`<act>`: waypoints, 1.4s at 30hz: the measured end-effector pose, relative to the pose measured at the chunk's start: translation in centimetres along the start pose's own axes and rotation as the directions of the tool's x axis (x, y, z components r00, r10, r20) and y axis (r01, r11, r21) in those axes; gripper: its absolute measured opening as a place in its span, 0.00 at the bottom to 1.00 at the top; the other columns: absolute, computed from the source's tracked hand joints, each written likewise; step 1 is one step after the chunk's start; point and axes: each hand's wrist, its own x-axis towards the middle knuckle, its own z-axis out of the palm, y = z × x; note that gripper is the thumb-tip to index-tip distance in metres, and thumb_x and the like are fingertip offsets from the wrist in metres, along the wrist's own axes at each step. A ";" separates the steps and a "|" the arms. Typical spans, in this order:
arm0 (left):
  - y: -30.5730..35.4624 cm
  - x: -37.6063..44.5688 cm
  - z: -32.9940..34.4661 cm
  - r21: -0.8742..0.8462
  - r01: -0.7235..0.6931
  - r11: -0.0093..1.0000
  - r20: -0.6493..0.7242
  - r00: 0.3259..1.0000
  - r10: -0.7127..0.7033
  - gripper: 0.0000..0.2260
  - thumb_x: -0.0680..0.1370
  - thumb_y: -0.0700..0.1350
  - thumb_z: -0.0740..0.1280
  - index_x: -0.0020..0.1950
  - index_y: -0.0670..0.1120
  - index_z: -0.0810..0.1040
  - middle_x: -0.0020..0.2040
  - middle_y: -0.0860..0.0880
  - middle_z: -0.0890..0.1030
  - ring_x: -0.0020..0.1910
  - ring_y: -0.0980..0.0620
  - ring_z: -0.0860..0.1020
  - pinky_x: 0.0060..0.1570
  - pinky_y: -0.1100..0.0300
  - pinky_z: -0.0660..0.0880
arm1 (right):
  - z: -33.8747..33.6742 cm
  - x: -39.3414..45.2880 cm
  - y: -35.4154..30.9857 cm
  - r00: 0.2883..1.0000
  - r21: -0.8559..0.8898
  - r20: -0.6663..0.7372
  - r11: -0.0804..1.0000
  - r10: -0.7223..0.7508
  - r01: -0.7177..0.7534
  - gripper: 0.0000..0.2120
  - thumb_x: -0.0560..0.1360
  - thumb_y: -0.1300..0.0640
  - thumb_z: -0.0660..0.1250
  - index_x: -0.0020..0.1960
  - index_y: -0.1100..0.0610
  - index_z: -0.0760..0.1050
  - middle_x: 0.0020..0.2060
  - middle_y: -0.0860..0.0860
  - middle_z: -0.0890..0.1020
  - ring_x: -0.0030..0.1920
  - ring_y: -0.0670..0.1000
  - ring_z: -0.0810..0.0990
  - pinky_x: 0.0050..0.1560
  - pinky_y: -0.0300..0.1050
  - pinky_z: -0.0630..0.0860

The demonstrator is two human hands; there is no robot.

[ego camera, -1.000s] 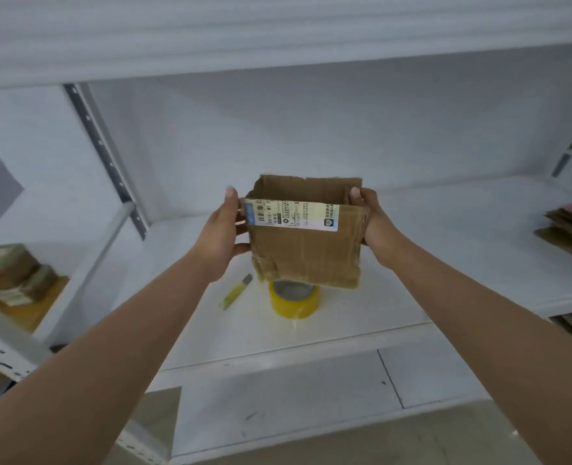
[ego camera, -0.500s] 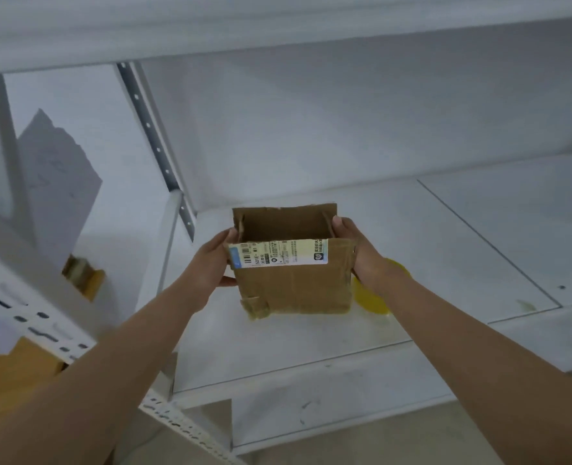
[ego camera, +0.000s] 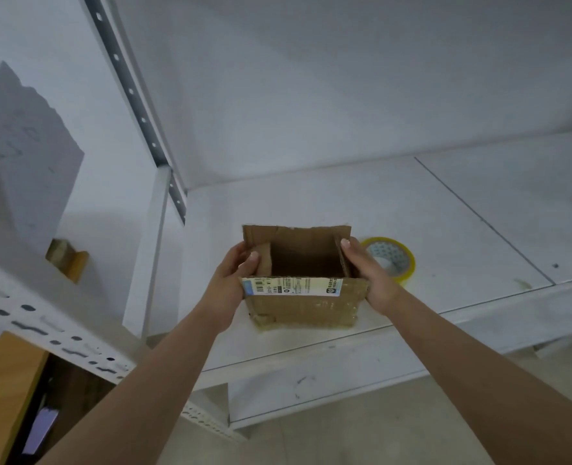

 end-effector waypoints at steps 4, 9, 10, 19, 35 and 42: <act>-0.6 0.1 -0.1 -0.088 -0.004 0.996 0.017 1.000 0.005 0.16 0.81 0.44 0.62 0.70 0.51 0.71 0.60 0.46 0.80 0.53 0.47 0.82 0.42 0.58 0.80 | -0.2 -0.2 1.1 0.999 0.047 -0.002 0.998 -0.043 0.043 0.12 0.82 0.56 0.59 0.62 0.57 0.73 0.51 0.46 0.83 0.53 0.44 0.82 0.46 0.35 0.77; -1.4 0.0 -0.3 -0.189 -0.030 0.981 0.045 0.998 0.039 0.20 0.82 0.40 0.60 0.72 0.55 0.67 0.61 0.45 0.79 0.56 0.45 0.81 0.46 0.56 0.81 | 0.0 0.1 2.0 0.997 0.048 -0.032 0.997 -0.064 0.065 0.17 0.81 0.60 0.61 0.69 0.57 0.68 0.59 0.54 0.78 0.57 0.50 0.78 0.51 0.44 0.78; -1.4 0.1 -0.4 -0.185 -0.036 0.982 0.055 0.997 0.047 0.20 0.82 0.40 0.60 0.73 0.54 0.65 0.61 0.44 0.79 0.56 0.44 0.80 0.47 0.56 0.81 | 0.1 0.2 2.0 0.996 0.044 -0.033 0.996 -0.077 0.078 0.18 0.81 0.62 0.60 0.69 0.55 0.67 0.59 0.55 0.78 0.57 0.51 0.78 0.53 0.47 0.78; -0.2 0.2 -0.6 -0.058 -0.106 0.993 0.100 0.989 0.112 0.11 0.80 0.35 0.59 0.54 0.47 0.77 0.53 0.49 0.82 0.55 0.45 0.78 0.51 0.54 0.78 | 0.8 0.6 1.8 0.956 -0.130 -0.179 0.969 -0.231 0.210 0.14 0.75 0.72 0.65 0.44 0.53 0.75 0.46 0.49 0.78 0.49 0.54 0.75 0.50 0.50 0.72; -0.1 -0.8 -0.2 0.117 -0.115 0.986 -0.038 0.992 0.120 0.13 0.69 0.55 0.72 0.50 0.51 0.83 0.66 0.48 0.75 0.59 0.48 0.79 0.57 0.48 0.78 | -0.8 -0.3 0.4 0.999 0.130 -0.033 0.991 0.024 -0.020 0.20 0.79 0.48 0.58 0.66 0.53 0.76 0.60 0.55 0.81 0.63 0.54 0.78 0.65 0.49 0.72; 1.0 0.2 0.1 0.736 -0.209 0.644 -0.007 0.949 0.315 0.09 0.76 0.48 0.71 0.54 0.56 0.76 0.69 0.51 0.70 0.72 0.49 0.66 0.67 0.62 0.63 | -0.5 -0.6 1.0 0.995 -0.194 -0.031 0.977 -0.093 0.086 0.19 0.78 0.63 0.66 0.62 0.42 0.75 0.53 0.44 0.84 0.57 0.46 0.81 0.56 0.39 0.78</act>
